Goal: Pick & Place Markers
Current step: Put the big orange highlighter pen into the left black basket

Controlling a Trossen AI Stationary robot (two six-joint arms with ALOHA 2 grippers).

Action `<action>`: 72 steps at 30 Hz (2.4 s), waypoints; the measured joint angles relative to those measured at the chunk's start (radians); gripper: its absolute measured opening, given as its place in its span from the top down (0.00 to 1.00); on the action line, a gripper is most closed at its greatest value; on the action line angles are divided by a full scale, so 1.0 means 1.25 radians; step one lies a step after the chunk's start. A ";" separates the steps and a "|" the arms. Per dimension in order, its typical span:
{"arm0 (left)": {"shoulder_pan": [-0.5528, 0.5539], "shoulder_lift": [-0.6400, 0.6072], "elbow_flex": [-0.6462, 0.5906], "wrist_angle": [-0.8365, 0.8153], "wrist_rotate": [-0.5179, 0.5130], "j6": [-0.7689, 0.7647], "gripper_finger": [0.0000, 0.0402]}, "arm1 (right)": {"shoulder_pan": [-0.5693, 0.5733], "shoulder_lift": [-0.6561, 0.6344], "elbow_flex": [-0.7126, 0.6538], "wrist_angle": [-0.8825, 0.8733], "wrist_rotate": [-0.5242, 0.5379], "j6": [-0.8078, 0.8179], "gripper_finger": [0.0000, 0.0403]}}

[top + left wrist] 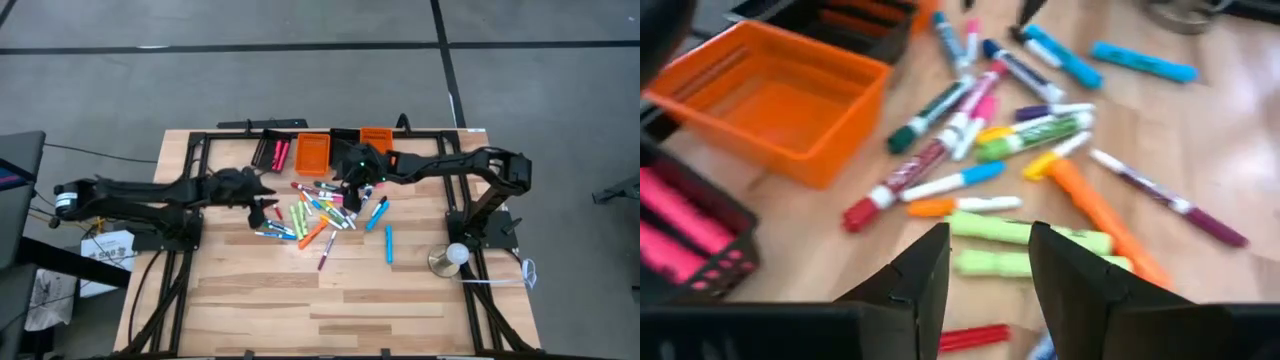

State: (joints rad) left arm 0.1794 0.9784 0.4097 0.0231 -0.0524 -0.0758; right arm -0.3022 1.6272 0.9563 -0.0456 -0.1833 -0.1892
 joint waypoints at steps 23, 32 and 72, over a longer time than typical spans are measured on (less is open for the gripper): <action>-0.068 0.233 -0.028 0.246 -0.054 0.153 0.66 | 0.032 -0.001 -0.028 -0.177 0.001 -0.072 0.56; -0.071 0.208 -0.027 0.246 -0.054 0.132 0.66 | -0.024 -0.150 -0.201 -0.178 0.063 -0.031 0.56; -0.076 0.083 -0.027 0.045 -0.022 0.135 0.66 | 0.055 -0.290 -0.335 0.223 0.065 0.004 0.56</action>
State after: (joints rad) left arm 0.0841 1.0821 0.3759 0.0793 -0.0795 0.0925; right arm -0.2335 1.2644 0.5372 0.2337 -0.1020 -0.1841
